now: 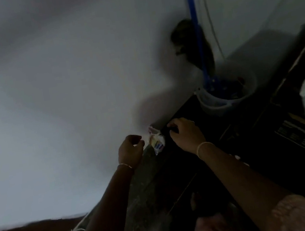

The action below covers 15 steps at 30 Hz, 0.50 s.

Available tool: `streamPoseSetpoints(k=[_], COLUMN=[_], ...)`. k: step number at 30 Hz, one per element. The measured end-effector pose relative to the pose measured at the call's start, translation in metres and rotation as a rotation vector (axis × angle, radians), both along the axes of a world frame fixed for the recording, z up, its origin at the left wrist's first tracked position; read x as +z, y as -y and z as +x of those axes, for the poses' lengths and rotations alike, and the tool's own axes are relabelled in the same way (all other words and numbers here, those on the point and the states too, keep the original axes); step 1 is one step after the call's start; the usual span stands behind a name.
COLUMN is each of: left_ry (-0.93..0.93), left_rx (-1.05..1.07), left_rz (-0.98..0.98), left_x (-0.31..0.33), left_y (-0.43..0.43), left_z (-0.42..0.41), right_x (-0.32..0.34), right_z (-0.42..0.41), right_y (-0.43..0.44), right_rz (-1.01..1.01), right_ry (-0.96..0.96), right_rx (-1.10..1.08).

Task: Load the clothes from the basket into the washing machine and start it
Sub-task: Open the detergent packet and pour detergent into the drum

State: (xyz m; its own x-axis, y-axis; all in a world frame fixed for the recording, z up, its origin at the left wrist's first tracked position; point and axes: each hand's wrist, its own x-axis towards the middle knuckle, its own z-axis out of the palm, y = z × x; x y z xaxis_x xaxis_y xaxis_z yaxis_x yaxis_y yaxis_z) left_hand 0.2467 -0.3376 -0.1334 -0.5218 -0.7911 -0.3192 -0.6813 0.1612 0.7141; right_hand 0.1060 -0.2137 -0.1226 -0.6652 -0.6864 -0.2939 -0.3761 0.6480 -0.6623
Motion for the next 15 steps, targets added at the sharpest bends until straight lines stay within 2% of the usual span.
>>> streamPoseSetpoints(k=[8,11,15], left_ry=[0.185,0.223,0.217], left_rx=[0.004,0.042,0.140], left_rz=[0.101,0.173,0.272], left_x=[-0.113,-0.160,-0.224], left_y=[0.058,0.081,0.107], left_z=[-0.045,-0.065,-0.089], right_x=[-0.134,-0.186,-0.251], right_z=[-0.036,-0.054,-0.076], right_y=[0.087,0.123,0.155], right_rz=[0.124,0.177,0.321], right_ry=[0.357,0.370,0.249], right_rx=[-0.161,-0.209,-0.033])
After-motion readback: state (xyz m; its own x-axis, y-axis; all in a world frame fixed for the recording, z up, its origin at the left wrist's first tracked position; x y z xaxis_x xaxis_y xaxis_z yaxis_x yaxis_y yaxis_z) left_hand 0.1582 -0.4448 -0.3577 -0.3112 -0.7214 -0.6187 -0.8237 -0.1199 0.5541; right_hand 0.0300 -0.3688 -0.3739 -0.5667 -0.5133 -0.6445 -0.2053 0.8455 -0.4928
